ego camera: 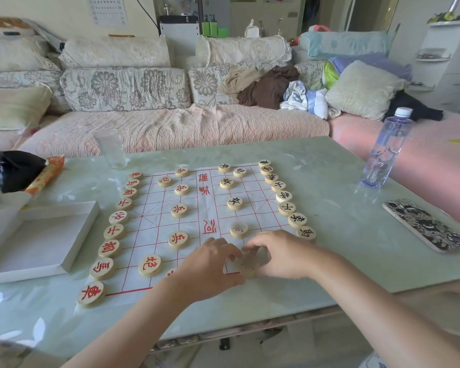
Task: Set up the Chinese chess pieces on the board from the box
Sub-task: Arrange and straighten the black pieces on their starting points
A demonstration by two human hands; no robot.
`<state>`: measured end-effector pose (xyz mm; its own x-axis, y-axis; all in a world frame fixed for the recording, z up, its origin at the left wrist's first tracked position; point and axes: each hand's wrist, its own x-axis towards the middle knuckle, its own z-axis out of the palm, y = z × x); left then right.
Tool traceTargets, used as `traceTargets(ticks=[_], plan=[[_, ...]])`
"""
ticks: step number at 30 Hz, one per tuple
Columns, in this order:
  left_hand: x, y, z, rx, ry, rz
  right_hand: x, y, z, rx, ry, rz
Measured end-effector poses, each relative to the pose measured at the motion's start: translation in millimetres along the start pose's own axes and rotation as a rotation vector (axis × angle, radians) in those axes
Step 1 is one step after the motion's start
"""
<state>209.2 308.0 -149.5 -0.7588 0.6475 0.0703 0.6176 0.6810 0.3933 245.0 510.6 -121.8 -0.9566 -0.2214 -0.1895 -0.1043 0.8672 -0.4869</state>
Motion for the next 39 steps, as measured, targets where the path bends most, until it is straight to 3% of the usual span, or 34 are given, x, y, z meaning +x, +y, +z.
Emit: traceTargets(ticks=[13, 16, 19, 24, 33, 39], plan=[[6.2, 2.5, 1.1, 0.015, -0.050, -0.042, -0.1, 7.0, 0.0, -0.008, 0.014, -0.007], [11.8, 3.5, -9.9, -0.037, -0.114, -0.104, -1.1, 21.3, -18.1, 0.089, 0.161, 0.053], [22.5, 8.1, -18.9, -0.089, -0.071, -0.080, 1.8, 43.0, -30.2, 0.097, 0.328, 0.115], [44.1, 21.6, -10.9, -0.097, -0.005, -0.067, 7.5, 51.5, -25.9, -0.002, 0.214, 0.133], [64.2, 31.0, 16.1, -0.087, 0.011, -0.124, 21.4, 46.1, -19.3, -0.176, 0.204, 0.137], [64.6, 24.4, 14.8, -0.088, -0.006, -0.105, 24.2, 52.6, -19.5, -0.114, 0.087, 0.062]])
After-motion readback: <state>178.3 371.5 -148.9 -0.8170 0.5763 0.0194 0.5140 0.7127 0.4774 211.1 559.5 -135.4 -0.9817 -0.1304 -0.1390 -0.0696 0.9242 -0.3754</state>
